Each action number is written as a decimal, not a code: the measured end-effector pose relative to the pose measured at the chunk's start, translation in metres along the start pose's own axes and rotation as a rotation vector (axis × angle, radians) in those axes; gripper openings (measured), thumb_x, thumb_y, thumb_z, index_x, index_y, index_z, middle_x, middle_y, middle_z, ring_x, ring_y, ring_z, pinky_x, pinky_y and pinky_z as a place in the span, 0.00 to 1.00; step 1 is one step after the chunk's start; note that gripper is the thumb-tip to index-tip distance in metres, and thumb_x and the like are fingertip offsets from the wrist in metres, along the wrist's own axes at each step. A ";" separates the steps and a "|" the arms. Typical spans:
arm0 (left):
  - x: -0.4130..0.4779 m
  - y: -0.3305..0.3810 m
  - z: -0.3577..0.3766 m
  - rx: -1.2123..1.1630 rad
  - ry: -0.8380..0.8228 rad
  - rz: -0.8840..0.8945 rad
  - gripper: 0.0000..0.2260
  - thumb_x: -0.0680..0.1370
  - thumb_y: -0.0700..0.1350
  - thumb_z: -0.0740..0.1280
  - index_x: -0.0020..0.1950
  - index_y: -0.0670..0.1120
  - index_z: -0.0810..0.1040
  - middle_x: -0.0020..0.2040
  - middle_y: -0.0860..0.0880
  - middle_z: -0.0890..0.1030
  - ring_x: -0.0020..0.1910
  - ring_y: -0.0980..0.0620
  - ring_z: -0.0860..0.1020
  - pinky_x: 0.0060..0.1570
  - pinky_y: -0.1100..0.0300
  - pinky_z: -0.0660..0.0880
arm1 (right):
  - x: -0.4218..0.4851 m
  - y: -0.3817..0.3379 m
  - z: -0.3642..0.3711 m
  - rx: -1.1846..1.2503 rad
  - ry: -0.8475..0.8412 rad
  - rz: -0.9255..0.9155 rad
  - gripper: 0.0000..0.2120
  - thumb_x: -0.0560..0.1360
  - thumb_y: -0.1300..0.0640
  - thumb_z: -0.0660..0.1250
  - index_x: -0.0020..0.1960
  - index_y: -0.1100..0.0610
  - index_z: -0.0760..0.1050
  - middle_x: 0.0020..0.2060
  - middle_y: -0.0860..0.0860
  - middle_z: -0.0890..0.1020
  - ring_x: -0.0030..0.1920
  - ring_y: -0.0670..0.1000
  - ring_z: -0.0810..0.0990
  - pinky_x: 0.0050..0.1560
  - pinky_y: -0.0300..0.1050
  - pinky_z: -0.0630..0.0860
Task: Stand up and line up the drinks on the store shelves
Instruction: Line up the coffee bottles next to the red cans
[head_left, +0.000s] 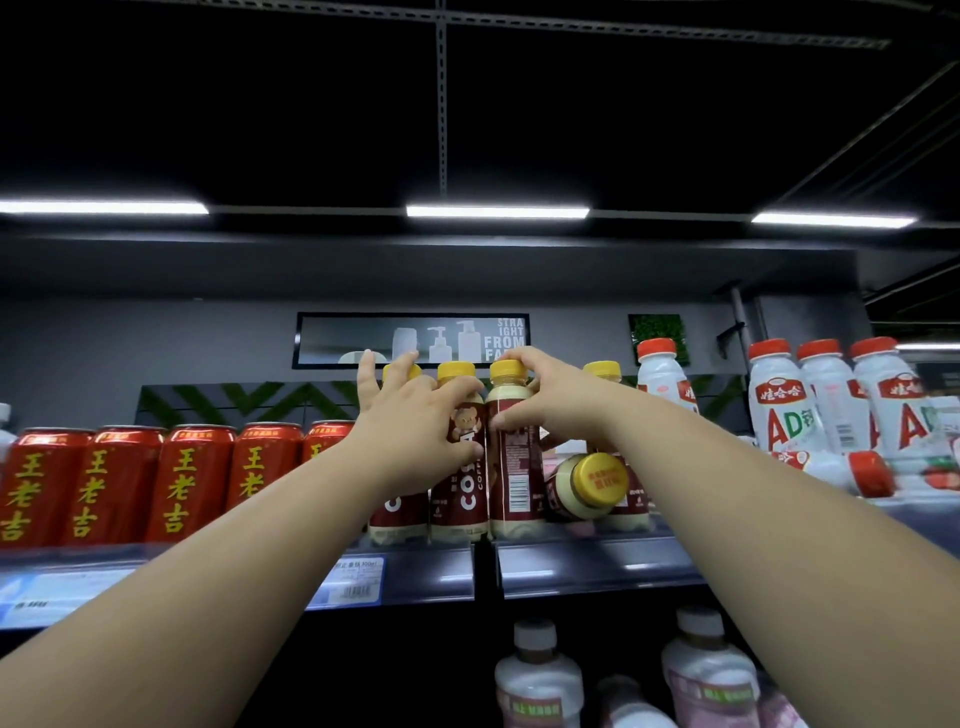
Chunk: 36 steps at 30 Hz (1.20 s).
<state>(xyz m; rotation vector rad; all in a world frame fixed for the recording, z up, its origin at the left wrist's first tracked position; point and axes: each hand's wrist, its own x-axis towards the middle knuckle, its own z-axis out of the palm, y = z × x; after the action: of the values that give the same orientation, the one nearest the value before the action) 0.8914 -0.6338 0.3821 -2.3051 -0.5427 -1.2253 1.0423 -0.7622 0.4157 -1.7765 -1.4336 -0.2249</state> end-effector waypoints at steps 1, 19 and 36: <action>0.000 0.001 0.000 -0.009 -0.002 -0.002 0.26 0.75 0.66 0.61 0.72 0.65 0.60 0.68 0.52 0.74 0.80 0.44 0.46 0.71 0.34 0.32 | 0.000 0.002 0.000 0.058 -0.027 0.015 0.35 0.73 0.59 0.75 0.71 0.39 0.62 0.54 0.56 0.80 0.52 0.57 0.83 0.49 0.59 0.84; -0.004 0.000 0.002 0.013 -0.010 -0.005 0.28 0.77 0.66 0.60 0.75 0.64 0.56 0.73 0.52 0.71 0.80 0.45 0.44 0.73 0.36 0.35 | -0.002 0.009 -0.001 0.152 -0.029 0.018 0.35 0.76 0.61 0.72 0.73 0.38 0.61 0.58 0.55 0.79 0.52 0.55 0.84 0.44 0.55 0.84; -0.025 0.031 0.020 -0.020 0.074 0.028 0.35 0.73 0.72 0.59 0.77 0.64 0.52 0.81 0.45 0.42 0.79 0.44 0.34 0.74 0.39 0.33 | -0.061 0.021 -0.023 0.017 -0.137 -0.115 0.36 0.58 0.34 0.79 0.65 0.37 0.74 0.62 0.46 0.79 0.63 0.47 0.78 0.66 0.54 0.75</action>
<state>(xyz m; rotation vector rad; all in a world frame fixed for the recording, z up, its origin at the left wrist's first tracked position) 0.9089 -0.6507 0.3446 -2.2654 -0.4726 -1.3030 1.0480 -0.8225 0.3840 -1.7256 -1.6335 -0.1527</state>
